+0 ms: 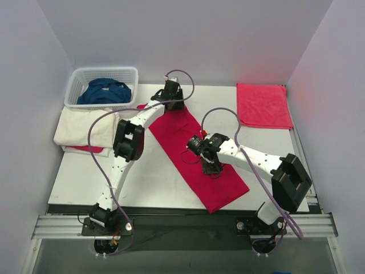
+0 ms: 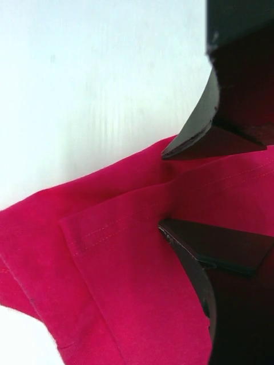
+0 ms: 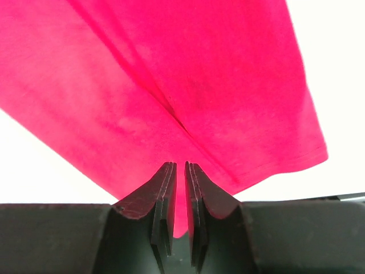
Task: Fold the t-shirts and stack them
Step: Rotate the tshirt 90 degrees
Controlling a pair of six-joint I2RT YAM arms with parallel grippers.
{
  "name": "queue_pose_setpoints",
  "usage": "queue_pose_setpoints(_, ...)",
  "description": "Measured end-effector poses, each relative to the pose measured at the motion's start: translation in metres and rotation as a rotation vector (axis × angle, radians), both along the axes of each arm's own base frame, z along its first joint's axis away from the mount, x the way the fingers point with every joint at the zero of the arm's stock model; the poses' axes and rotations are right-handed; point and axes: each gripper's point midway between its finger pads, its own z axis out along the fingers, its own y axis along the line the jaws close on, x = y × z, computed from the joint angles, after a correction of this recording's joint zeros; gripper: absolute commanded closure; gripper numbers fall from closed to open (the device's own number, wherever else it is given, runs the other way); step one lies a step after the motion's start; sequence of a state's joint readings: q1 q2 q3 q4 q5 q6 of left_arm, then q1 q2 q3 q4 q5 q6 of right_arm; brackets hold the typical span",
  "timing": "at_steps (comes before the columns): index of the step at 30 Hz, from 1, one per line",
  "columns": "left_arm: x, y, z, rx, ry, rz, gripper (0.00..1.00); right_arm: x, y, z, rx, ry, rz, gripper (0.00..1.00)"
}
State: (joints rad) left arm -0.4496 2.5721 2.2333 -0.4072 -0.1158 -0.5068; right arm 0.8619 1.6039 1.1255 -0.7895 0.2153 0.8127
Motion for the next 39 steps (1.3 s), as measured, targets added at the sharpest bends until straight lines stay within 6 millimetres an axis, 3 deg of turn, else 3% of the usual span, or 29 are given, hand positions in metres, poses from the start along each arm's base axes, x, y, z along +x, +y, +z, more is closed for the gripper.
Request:
queue_pose_setpoints(6, 0.016, -0.065, 0.006, -0.169, -0.074, -0.228, 0.40, 0.017, -0.005, 0.020, 0.023, -0.067, -0.041, 0.85)
queue_pose_setpoints(12, 0.010, -0.088, 0.009, -0.362, -0.154, -0.388, 0.38, 0.029, -0.017, 0.026, 0.011, -0.079, -0.088, 0.85)
queue_pose_setpoints(15, -0.002, -0.078, 0.014, -0.476, -0.171, -0.399, 0.37, 0.037, -0.024, 0.029, 0.002, -0.094, -0.110, 0.85)
queue_pose_setpoints(20, -0.017, -0.041, 0.039, -0.647, -0.223, -0.356, 0.36, 0.045, -0.038, 0.031, -0.033, -0.116, -0.126, 0.84)
queue_pose_setpoints(26, -0.027, -0.006, 0.122, -0.781, -0.382, -0.368, 0.35, 0.051, -0.044, 0.021, -0.085, -0.109, -0.052, 0.84)
queue_pose_setpoints(30, -0.044, 0.003, 0.181, -0.819, -0.489, -0.414, 0.35, 0.044, -0.038, -0.005, -0.104, -0.069, 0.044, 0.74)
queue_pose_setpoints(32, -0.053, 0.006, 0.196, -0.815, -0.507, -0.419, 0.35, 0.038, -0.033, -0.015, -0.085, -0.047, 0.094, 0.69)
queue_pose_setpoints(35, -0.063, 0.016, 0.199, -0.752, -0.492, -0.376, 0.35, 0.035, -0.020, -0.027, -0.028, -0.034, 0.157, 0.58)
queue_pose_setpoints(39, -0.065, 0.034, 0.185, -0.595, -0.433, -0.264, 0.35, 0.041, -0.006, -0.032, 0.024, -0.048, 0.212, 0.53)
